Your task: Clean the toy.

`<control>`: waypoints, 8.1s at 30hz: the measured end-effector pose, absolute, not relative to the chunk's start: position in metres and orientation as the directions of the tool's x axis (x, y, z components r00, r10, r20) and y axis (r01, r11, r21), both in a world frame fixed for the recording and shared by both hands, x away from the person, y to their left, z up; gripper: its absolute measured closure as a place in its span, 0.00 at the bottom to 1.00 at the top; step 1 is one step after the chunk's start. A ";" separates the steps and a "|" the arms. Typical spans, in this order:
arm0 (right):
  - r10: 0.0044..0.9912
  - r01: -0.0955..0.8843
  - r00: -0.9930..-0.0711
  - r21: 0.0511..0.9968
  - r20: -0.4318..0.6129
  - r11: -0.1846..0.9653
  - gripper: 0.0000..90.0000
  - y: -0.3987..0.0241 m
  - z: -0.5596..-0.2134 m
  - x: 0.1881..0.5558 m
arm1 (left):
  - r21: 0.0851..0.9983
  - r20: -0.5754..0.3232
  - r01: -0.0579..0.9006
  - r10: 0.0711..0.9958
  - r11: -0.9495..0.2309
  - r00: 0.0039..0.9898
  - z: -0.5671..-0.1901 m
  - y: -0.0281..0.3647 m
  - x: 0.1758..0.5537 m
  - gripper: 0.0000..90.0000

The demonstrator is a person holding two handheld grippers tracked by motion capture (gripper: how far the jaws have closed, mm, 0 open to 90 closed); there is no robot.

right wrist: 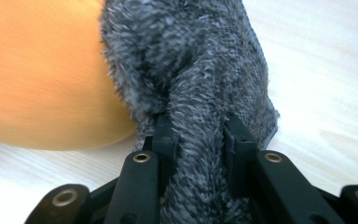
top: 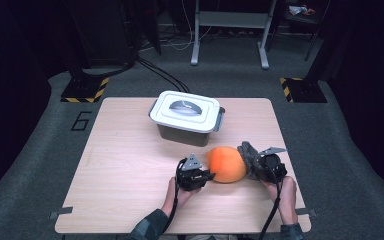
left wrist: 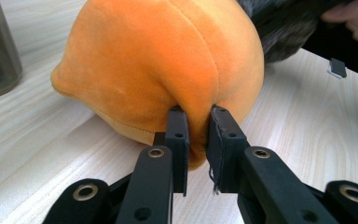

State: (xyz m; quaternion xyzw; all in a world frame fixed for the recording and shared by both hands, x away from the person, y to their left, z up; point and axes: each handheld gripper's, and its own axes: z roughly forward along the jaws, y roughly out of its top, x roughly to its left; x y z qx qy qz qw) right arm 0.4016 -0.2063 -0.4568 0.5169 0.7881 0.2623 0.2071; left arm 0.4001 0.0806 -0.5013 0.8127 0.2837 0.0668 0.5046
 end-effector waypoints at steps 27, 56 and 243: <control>0.858 0.608 -0.495 0.650 -0.139 0.456 0.78 -0.159 -0.433 0.388 | 0.854 -0.192 0.405 0.524 -0.328 0.830 -0.502 0.078 0.400 0.88; 0.940 0.716 -0.330 0.626 -0.088 0.309 0.79 -0.209 -0.473 0.411 | 0.849 -0.201 0.417 0.532 -0.324 0.823 -0.504 0.079 0.400 0.88; 0.916 0.654 -0.396 0.679 -0.069 0.334 0.79 -0.201 -0.438 0.392 | 0.871 -0.197 0.389 0.511 -0.301 0.837 -0.495 0.072 0.398 0.88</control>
